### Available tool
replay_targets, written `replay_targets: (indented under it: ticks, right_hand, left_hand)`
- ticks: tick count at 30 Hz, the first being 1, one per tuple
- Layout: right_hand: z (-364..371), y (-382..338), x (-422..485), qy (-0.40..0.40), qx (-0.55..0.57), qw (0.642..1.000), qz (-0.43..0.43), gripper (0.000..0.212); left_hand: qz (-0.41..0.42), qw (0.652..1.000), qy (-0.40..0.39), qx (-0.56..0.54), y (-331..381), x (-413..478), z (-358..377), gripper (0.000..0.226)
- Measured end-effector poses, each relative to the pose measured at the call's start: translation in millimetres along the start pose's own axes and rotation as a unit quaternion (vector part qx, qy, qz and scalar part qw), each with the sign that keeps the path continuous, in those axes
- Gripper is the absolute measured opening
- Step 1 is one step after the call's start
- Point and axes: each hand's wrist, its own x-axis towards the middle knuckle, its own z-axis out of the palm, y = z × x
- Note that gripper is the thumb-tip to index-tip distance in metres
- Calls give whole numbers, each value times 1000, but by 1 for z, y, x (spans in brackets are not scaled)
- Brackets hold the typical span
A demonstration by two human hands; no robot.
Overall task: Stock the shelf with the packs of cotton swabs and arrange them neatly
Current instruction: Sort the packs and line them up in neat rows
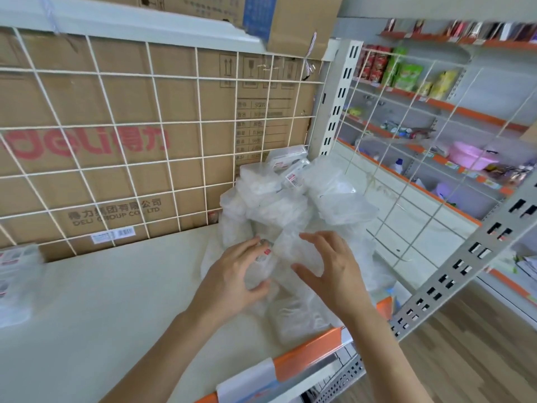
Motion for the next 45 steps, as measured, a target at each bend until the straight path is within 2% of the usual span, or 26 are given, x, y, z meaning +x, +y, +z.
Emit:
replay_targets:
  ticks: [4, 7, 10, 13, 15, 18, 20, 22, 23, 25, 26, 30, 34, 39, 44, 45]
  right_hand:
    - [-12, -5, -3, -9, 114, 991, 63, 52]
    - [-19, -12, -3, 12, 190, 976, 106, 39]
    - [-22, -31, -1, 32, 273, 951, 142, 40]
    - [-19, -58, 2, 32, 359, 916, 177, 35]
    - [-11, -75, 4, 26, 402, 891, 208, 32]
    - [3, -100, 4, 5, 445, 862, 242, 24]
    - [14, -118, 2, -14, 464, 848, 255, 19]
    - [24, -138, 0, -34, 478, 835, 269, 18]
    - [30, -148, -2, -43, 486, 828, 275, 16]
    - [40, -168, -7, -62, 503, 814, 284, 16]
    - [44, -177, -10, -74, 511, 807, 287, 16]
    - [63, -216, -22, -119, 553, 765, 310, 19]
    - [77, -253, -31, -142, 585, 726, 331, 20]
    - [93, -288, -40, -133, 611, 677, 388, 17]
    - [104, -315, -50, -210, 608, 700, 311, 19]
    - [106, -320, -51, -227, 608, 699, 300, 25]
  left_hand:
    - [-25, 995, 54, -81, -2, -8, -25, 49]
    - [-117, 967, 95, -204, 1, -16, -46, 43]
    - [-223, 899, 122, -356, 2, -24, -63, 44]
    - [-328, 794, 126, -496, -4, -33, -79, 29]
    - [-378, 736, 131, -546, -10, -43, -93, 38]
    - [-399, 713, 131, -561, -21, -61, -116, 56]
    - [-408, 706, 146, -560, -27, -74, -132, 49]
    - [-395, 715, 157, -555, -34, -90, -149, 31]
    - [-370, 742, 149, -539, -38, -99, -158, 25]
    - [-316, 829, 108, -448, -44, -119, -173, 32]
    - [-307, 861, 99, -394, -47, -128, -179, 34]
    - [-265, 915, 105, -285, -58, -160, -202, 62]
    - [-210, 947, 95, -223, -62, -185, -220, 76]
    - [-181, 958, 65, -214, -71, -213, -242, 83]
    - [-136, 973, 8, -186, -72, -231, -259, 92]
    - [-136, 972, -2, -189, -71, -234, -261, 94]
